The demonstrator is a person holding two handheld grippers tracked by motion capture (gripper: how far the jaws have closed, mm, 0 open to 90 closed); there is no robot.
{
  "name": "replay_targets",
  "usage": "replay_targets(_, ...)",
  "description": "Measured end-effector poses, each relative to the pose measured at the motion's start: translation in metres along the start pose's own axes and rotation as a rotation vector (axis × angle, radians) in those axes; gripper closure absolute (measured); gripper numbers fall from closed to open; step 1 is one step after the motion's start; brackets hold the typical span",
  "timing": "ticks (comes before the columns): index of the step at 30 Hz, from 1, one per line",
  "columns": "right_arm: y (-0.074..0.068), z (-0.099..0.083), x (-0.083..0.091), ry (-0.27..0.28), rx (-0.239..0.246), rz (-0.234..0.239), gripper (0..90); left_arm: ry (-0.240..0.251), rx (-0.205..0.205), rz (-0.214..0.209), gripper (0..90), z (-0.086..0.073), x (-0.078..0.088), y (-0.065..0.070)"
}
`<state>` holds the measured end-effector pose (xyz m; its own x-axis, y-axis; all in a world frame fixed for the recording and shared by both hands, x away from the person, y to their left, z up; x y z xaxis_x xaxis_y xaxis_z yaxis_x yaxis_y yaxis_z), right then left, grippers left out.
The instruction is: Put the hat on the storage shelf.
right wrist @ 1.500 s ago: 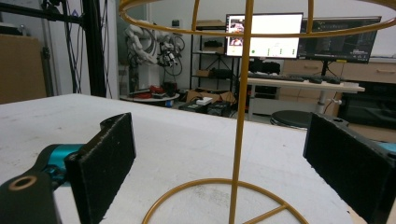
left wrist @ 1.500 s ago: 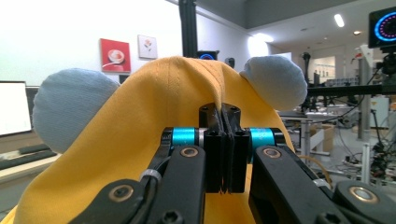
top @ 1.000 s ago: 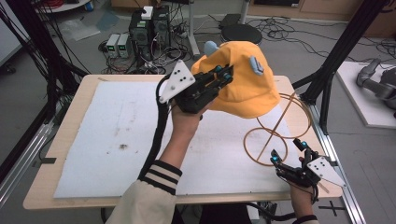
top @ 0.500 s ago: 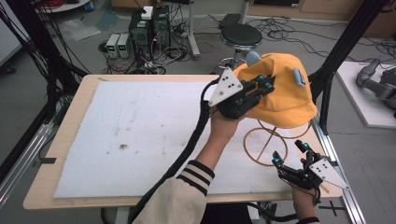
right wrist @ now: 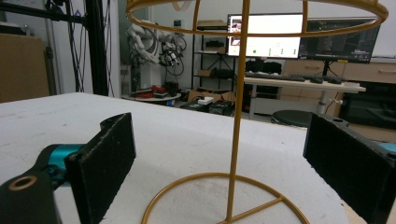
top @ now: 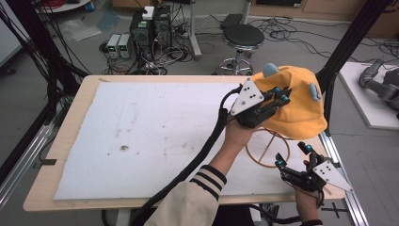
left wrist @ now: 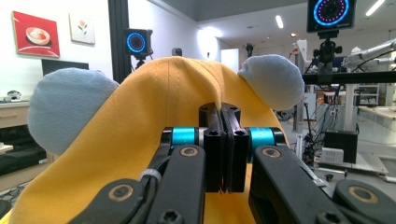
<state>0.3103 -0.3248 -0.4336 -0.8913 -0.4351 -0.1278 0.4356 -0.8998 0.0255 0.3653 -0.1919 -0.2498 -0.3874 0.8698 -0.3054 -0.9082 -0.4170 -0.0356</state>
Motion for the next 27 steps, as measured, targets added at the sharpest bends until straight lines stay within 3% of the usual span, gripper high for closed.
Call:
replay_targets(9, -0.002, -0.001, 0.0, -0.006, 0.0, 0.009, 9.1, -0.048, -0.007, 0.005, 88.1, -0.017, -0.004, 0.001)
replay_targets(27, -0.001, -0.003, 0.0, -0.015, 0.005, 0.01, 9.1, -0.08, 0.003, 0.002, 85.6, -0.032, 0.0, -0.001)
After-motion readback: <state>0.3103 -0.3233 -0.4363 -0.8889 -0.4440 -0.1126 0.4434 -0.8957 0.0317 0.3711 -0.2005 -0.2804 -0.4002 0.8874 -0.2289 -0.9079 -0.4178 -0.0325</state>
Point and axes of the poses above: each handheld gripper's, and its own axes: x roughly backward along the jaws, z roughly out of its top, y roughly to its right, the point moved 8 cm from there along -x, roughly forward along the jaws, and after that the axes turned 4 degrees about y, right-handed, at the moved point
